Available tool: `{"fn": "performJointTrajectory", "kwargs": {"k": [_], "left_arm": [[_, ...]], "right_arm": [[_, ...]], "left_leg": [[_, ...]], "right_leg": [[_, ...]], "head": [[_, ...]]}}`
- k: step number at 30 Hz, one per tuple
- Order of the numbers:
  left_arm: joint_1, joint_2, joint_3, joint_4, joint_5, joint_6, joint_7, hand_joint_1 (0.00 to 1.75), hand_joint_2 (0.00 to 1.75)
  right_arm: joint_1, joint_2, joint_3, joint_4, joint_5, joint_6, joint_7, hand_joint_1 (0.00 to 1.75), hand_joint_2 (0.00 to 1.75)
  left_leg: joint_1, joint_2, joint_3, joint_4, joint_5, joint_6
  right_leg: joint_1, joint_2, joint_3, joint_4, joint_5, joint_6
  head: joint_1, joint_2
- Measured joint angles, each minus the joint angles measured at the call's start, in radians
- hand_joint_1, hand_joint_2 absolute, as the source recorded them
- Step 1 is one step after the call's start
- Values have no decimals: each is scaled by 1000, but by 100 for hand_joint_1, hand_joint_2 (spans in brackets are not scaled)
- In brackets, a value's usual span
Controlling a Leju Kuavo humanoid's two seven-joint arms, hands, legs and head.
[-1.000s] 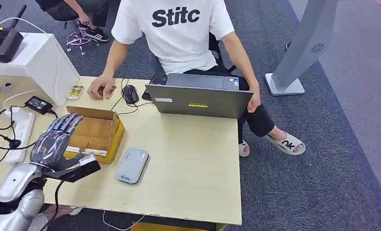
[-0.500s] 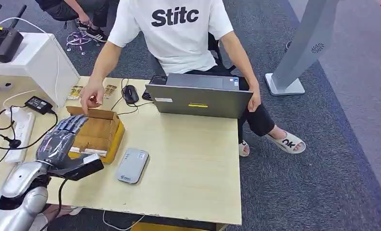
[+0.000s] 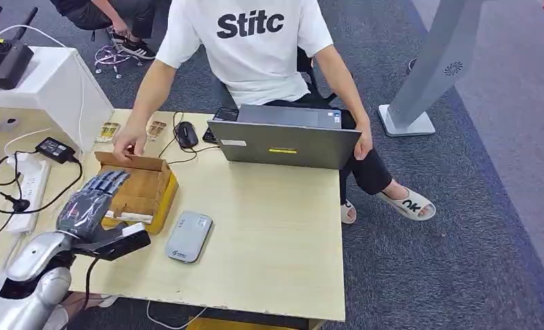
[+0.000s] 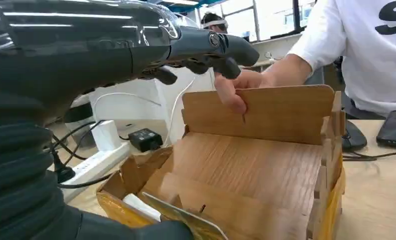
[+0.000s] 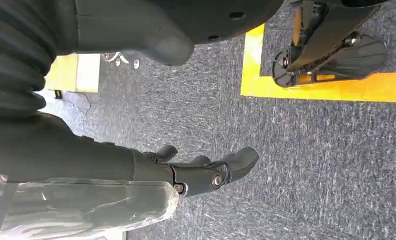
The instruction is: Pass the card to the sensor for recognition and then transmit it.
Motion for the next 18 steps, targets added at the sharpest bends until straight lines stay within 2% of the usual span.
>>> {"fn": "performJointTrajectory", "kwargs": {"k": [1,3,4,5,7,8,10,11,13,18], "left_arm": [[0,0,0,1,1,0,0,59,175],[-1,0,-2,2,3,0,0,84,175],[-1,0,-2,2,3,-1,0,84,175],[-1,0,-2,3,4,-2,0,93,175],[-1,0,-4,3,5,-3,0,94,175],[-1,0,-6,4,5,-3,0,87,175],[-1,0,-10,5,5,-3,0,87,175],[-1,0,-10,5,5,-3,0,93,175],[-1,0,-12,5,5,-3,0,93,175],[-1,2,-16,10,6,-5,0,112,175]], "right_arm": [[0,0,0,0,0,0,0,0,175],[0,0,0,0,1,-3,0,0,175],[0,0,0,0,1,-4,0,0,175],[0,0,0,0,1,-5,0,0,175],[0,0,0,0,2,-6,1,0,175],[0,0,0,0,2,-6,3,0,175],[0,0,0,0,2,-6,3,0,175],[0,0,0,0,2,-6,3,0,175],[0,0,0,0,2,-7,3,0,175],[0,0,0,0,2,-7,3,0,175]], "left_leg": [[0,0,0,0,0,0],[0,0,0,0,0,0],[0,0,0,0,0,0],[0,0,0,0,0,0],[0,0,0,0,0,0],[0,0,0,0,0,0],[0,0,0,0,0,0],[0,0,0,0,0,0],[0,0,0,0,0,0],[0,0,0,0,0,0]], "right_leg": [[0,0,0,0,0,0],[0,0,0,0,0,0],[0,0,0,0,0,0],[0,0,0,0,0,0],[0,0,0,0,0,0],[0,0,0,0,0,0],[0,0,0,0,0,0],[0,0,0,0,0,0],[0,0,0,0,0,0],[0,0,0,0,0,0]], "head": [[0,0],[0,0],[0,0],[0,0],[0,0],[0,0],[0,0],[0,0],[0,0],[0,0]]}}
